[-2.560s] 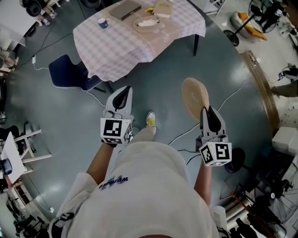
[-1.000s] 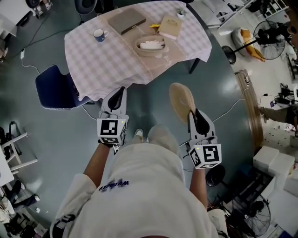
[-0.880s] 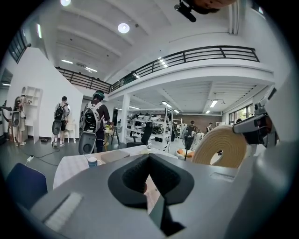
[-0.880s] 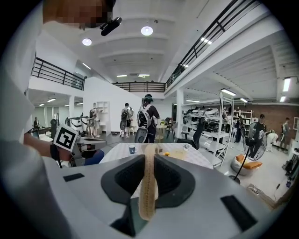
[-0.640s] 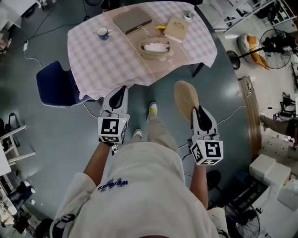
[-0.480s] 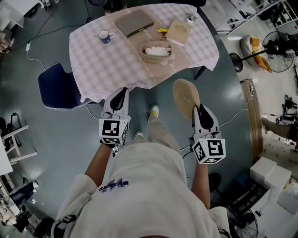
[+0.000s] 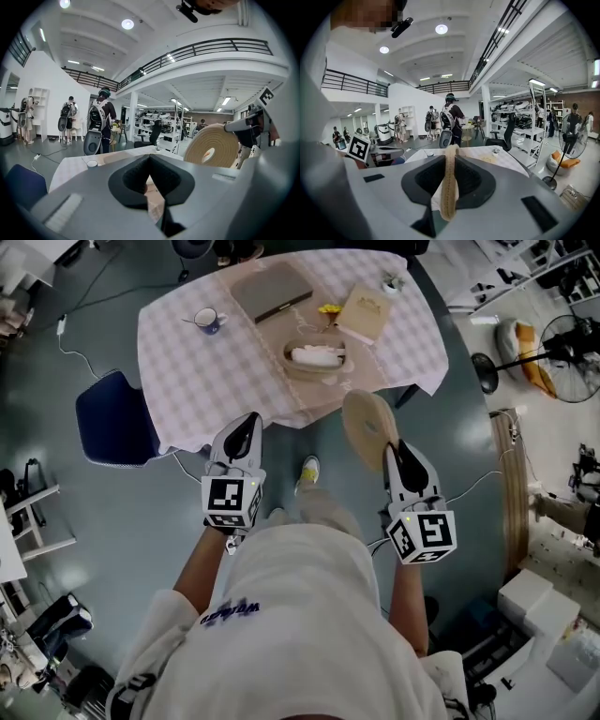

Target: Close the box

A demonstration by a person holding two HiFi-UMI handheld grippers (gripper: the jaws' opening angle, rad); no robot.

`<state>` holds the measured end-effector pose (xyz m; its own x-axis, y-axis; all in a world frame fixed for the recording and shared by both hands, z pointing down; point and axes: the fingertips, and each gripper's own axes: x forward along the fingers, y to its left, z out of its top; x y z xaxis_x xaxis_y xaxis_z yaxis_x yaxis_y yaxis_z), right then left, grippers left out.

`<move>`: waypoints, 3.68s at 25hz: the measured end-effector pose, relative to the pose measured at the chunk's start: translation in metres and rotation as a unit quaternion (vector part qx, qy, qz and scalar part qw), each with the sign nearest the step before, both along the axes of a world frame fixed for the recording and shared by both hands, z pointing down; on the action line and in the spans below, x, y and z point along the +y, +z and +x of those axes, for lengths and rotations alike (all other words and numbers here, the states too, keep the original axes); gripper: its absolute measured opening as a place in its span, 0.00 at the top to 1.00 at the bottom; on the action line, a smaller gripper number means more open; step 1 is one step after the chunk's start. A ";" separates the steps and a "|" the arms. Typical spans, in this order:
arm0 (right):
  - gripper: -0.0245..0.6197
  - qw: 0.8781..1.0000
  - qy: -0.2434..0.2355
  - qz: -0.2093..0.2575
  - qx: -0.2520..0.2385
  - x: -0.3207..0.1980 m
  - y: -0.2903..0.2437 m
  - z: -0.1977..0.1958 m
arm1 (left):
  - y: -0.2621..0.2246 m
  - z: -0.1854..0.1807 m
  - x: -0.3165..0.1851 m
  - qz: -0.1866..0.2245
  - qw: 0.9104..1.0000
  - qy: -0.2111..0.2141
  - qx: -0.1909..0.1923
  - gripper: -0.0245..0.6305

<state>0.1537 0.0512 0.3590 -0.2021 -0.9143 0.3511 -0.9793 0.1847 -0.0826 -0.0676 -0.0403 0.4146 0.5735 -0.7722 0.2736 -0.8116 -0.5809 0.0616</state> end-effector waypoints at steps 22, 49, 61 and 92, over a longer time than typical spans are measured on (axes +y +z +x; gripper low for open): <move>0.86 0.991 -0.081 -0.009 -0.103 -0.119 0.031 0.030 | 0.009 0.049 -0.080 -0.002 0.997 -0.064 -0.034 0.96; 0.86 0.948 -0.038 -0.085 -0.305 -0.244 0.077 0.010 | 0.067 0.014 -0.132 -0.049 0.995 -0.069 -0.043 0.96; 0.87 0.919 0.002 -0.143 -0.367 -0.287 0.148 -0.001 | 0.079 0.011 -0.147 -0.057 0.995 -0.071 -0.035 0.96; 0.87 0.912 0.063 -0.192 -0.357 -0.304 0.202 -0.007 | 0.107 -0.020 -0.180 -0.088 0.994 -0.057 -0.009 0.96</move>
